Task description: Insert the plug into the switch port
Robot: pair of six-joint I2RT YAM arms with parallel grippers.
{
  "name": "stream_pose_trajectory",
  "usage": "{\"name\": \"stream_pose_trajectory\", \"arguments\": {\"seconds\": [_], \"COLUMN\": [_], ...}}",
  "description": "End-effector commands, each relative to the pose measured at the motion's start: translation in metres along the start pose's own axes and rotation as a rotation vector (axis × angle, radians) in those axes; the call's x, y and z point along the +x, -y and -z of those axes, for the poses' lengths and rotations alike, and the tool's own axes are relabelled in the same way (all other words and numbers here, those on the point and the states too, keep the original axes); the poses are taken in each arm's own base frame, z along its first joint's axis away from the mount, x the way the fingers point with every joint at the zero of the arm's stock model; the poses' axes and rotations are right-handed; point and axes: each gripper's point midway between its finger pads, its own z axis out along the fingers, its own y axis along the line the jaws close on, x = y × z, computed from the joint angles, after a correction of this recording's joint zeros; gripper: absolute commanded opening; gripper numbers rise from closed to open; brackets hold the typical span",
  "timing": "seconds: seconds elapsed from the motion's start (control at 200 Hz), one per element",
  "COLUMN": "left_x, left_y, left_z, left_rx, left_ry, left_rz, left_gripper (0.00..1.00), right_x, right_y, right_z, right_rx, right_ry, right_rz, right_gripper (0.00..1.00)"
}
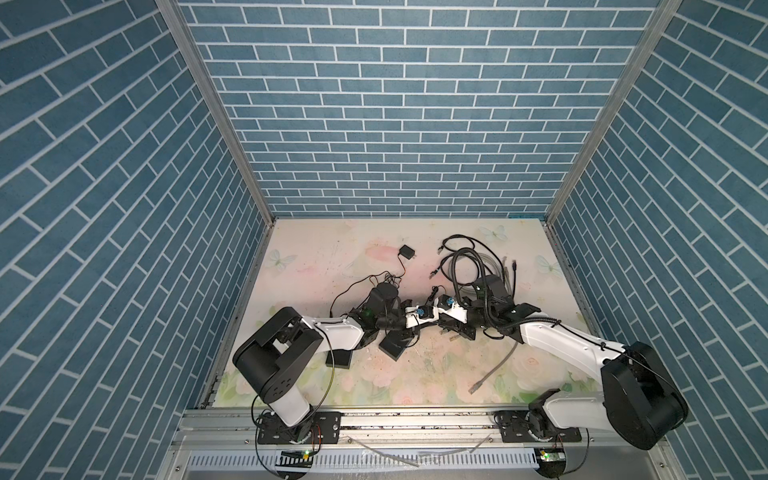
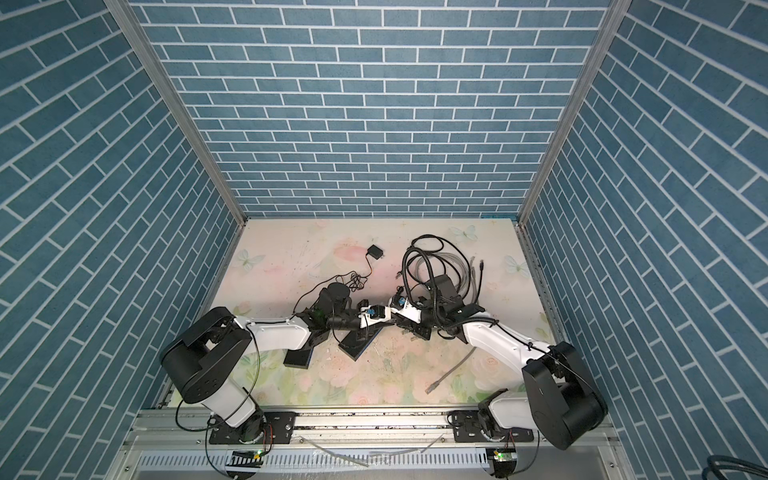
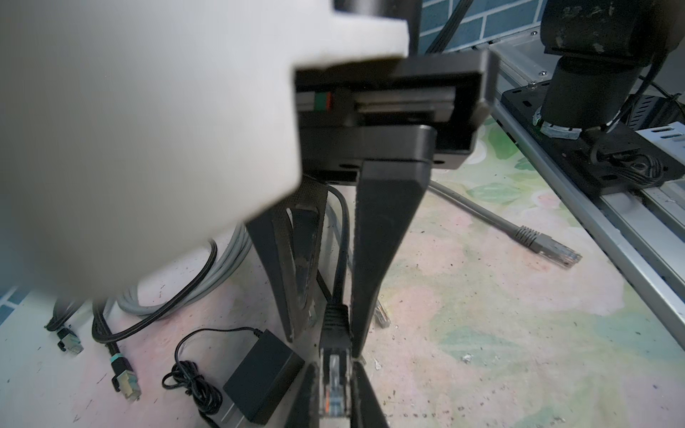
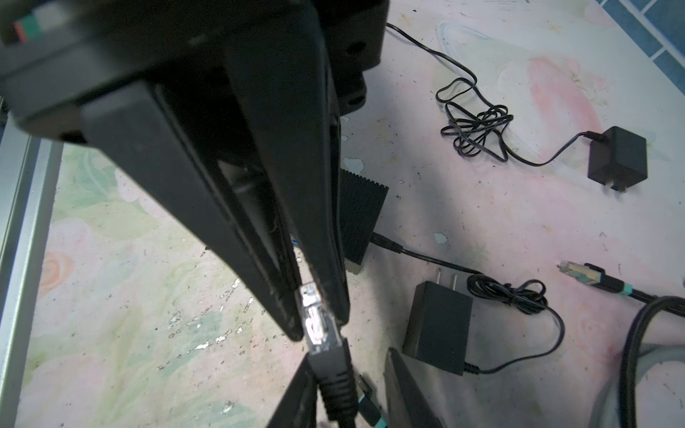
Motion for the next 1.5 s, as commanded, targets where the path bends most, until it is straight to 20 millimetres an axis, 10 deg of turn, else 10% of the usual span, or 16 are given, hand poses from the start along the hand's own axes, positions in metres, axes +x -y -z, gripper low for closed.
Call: {"name": "stream_pose_trajectory", "arguments": {"seconds": [0.0,0.46,0.8,0.975,1.495], "left_x": [0.006,0.014,0.033,0.047,0.1], "left_y": [0.007,-0.004,-0.019,-0.034,-0.05], "left_z": [-0.003,-0.004,0.024,0.043,0.05], "left_rx": [0.028,-0.046,-0.225,-0.332,-0.457], "left_ry": [-0.02,-0.041,-0.146,-0.2,-0.269], "left_rz": [0.021,0.099,0.29,0.479,0.836], "left_gripper": [0.13,0.21,0.43,0.7,0.71], "right_x": [-0.025,-0.019,-0.001,0.008,0.031], "right_y": [0.005,0.001,0.008,0.001,-0.022], "right_z": [0.006,0.004,-0.011,-0.024,-0.059], "right_rx": [0.009,0.002,0.053,0.039,0.05], "right_ry": [0.076,0.071,0.013,-0.027,-0.196], "right_rz": [0.113,0.127,0.0,-0.048,-0.214], "right_gripper": [0.3,0.05,0.0,0.0,0.0]}}
